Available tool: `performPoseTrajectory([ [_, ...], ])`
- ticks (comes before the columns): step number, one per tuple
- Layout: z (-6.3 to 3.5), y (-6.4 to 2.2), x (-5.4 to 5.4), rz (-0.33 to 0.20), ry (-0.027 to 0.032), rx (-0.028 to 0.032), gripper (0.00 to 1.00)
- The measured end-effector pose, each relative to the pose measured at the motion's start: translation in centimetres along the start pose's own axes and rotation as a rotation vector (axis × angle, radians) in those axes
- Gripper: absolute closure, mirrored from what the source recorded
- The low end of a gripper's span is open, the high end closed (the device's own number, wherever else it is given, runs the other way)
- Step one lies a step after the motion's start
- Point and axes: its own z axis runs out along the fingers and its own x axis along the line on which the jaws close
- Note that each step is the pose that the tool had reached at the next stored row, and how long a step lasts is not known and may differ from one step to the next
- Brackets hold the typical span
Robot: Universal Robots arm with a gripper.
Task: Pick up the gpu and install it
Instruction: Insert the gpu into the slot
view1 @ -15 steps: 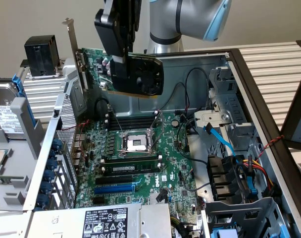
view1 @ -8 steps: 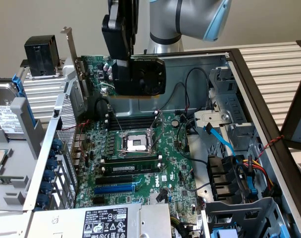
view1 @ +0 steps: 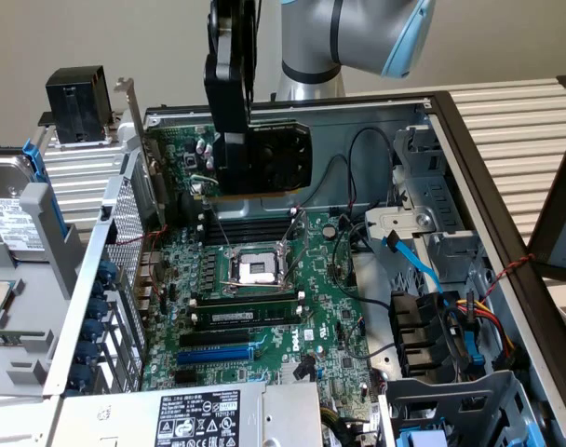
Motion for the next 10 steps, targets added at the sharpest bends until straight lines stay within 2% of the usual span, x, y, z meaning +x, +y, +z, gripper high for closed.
performPoseTrajectory([
  [10,1.70,0.28,-0.4,0.000,-0.0001,-0.0002,0.73],
])
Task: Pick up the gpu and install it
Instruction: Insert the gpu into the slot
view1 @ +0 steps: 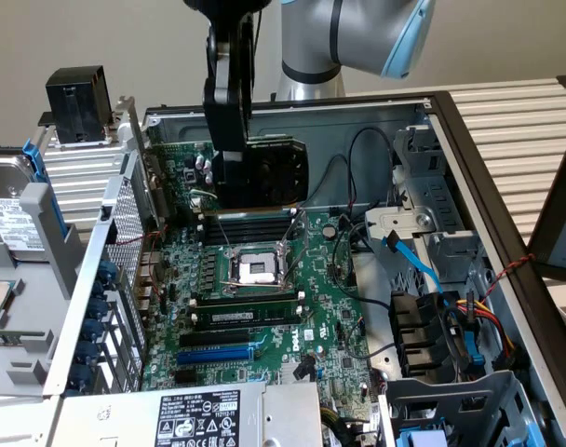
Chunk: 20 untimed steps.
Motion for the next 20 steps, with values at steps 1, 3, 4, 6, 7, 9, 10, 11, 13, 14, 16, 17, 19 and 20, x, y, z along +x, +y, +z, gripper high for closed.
performPoseTrajectory([
  [1,0.17,0.02,-0.3,0.000,-0.0001,-0.0001,0.73],
  [3,0.43,0.05,-0.7,-0.002,-0.0011,-0.0006,0.73],
  [4,0.52,0.06,-0.7,-0.011,-0.0038,-0.0004,0.73],
  [6,0.68,0.06,-0.7,-0.045,-0.0062,-0.0001,0.73],
  [7,0.77,0.06,-0.7,-0.064,-0.0070,0.0003,0.73],
  [9,1.01,0.06,-0.7,-0.090,-0.0083,0.0003,0.73],
  [10,1.20,0.10,-0.7,-0.090,-0.0083,0.0003,0.73],
  [11,1.38,0.23,-0.7,-0.090,-0.0082,0.0001,0.73],
  [13,1.74,0.30,-0.7,-0.080,-0.0085,-0.0002,0.73],
  [14,1.88,0.30,-0.7,-0.073,-0.0089,-0.0006,0.73],
  [16,2.03,0.31,-0.7,-0.055,-0.0089,-0.0055,0.73],
  [17,2.11,0.31,-0.7,-0.046,-0.0092,-0.0084,0.73],
  [19,2.25,0.30,-0.7,-0.033,-0.0093,-0.0142,0.73],
  [20,2.34,0.29,-0.6,-0.028,-0.0097,-0.0167,0.73],
])
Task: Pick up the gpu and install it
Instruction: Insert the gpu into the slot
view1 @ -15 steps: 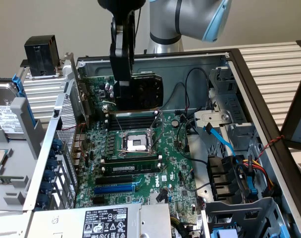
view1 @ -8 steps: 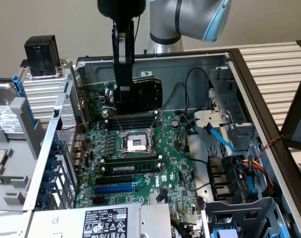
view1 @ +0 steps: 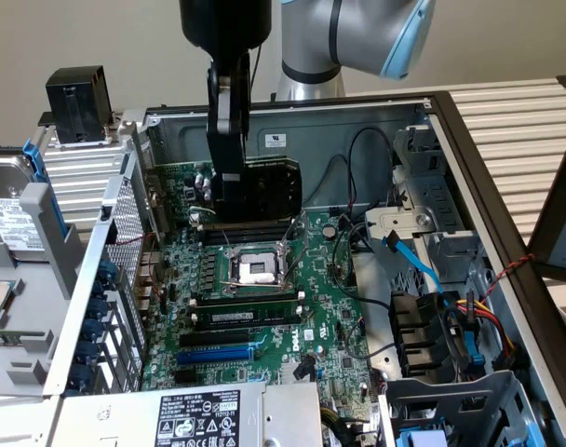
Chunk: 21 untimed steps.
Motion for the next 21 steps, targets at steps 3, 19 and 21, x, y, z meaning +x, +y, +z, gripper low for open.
performPoseTrajectory([
  [3,0.28,0.01,0.4,0.004,-0.0018,-0.0067,0.73],
  [19,2.54,0.20,2.4,0.004,-0.0010,-0.0323,0.73],
  [21,2.54,0.19,2.4,0.004,-0.0011,-0.0324,0.73],
])
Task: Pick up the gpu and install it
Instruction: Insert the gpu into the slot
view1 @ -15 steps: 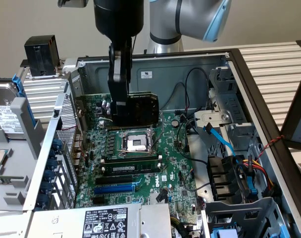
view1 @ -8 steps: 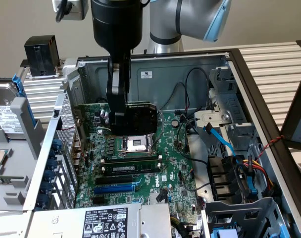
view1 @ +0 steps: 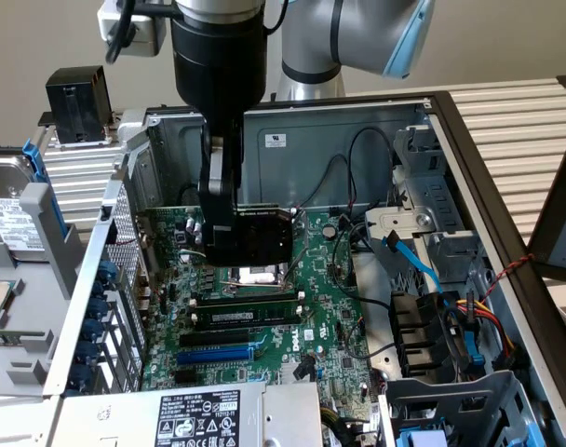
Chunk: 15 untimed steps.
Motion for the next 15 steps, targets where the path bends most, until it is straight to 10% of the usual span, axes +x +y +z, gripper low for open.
performPoseTrajectory([
  [15,1.93,-0.04,0.3,-0.003,0.0019,0.0018,0.73],
])
